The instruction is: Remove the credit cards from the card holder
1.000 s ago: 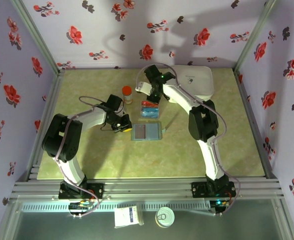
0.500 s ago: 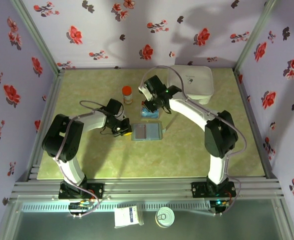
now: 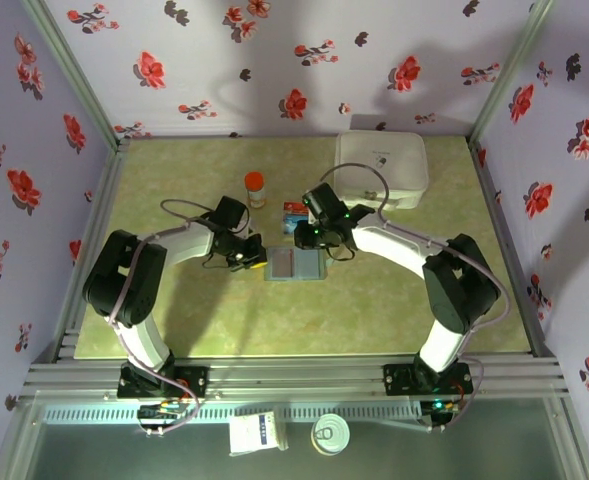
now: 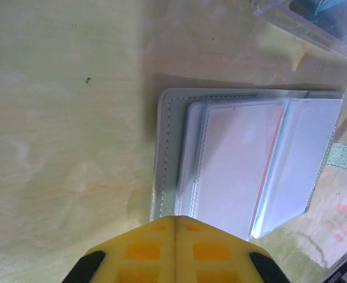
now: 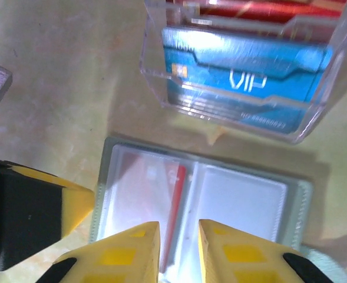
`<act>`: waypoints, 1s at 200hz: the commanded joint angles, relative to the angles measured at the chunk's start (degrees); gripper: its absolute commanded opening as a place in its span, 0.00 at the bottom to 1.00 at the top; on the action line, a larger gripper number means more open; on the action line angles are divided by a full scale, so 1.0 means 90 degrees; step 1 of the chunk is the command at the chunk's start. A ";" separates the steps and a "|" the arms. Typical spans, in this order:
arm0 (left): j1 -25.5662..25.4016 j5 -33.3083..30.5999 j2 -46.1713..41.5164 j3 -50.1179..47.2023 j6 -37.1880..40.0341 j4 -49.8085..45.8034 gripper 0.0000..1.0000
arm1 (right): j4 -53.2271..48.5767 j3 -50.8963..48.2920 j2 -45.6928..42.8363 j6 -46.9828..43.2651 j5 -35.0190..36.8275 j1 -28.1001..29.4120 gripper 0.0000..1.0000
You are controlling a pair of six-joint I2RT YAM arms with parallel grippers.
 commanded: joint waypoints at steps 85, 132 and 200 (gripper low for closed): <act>-0.0159 -0.0321 0.0209 -0.0034 0.0099 -0.0203 0.01 | 0.1384 -0.0394 0.0696 0.1837 -0.1380 0.0166 0.34; -0.0149 -0.0355 0.0271 0.0014 0.0151 -0.0329 0.01 | 0.1451 -0.0284 0.1045 0.2040 -0.1662 0.0194 0.30; -0.0100 -0.0655 0.0114 0.0014 0.0346 -0.0646 0.01 | 0.1376 -0.0092 0.1426 0.2023 -0.1847 0.0215 0.27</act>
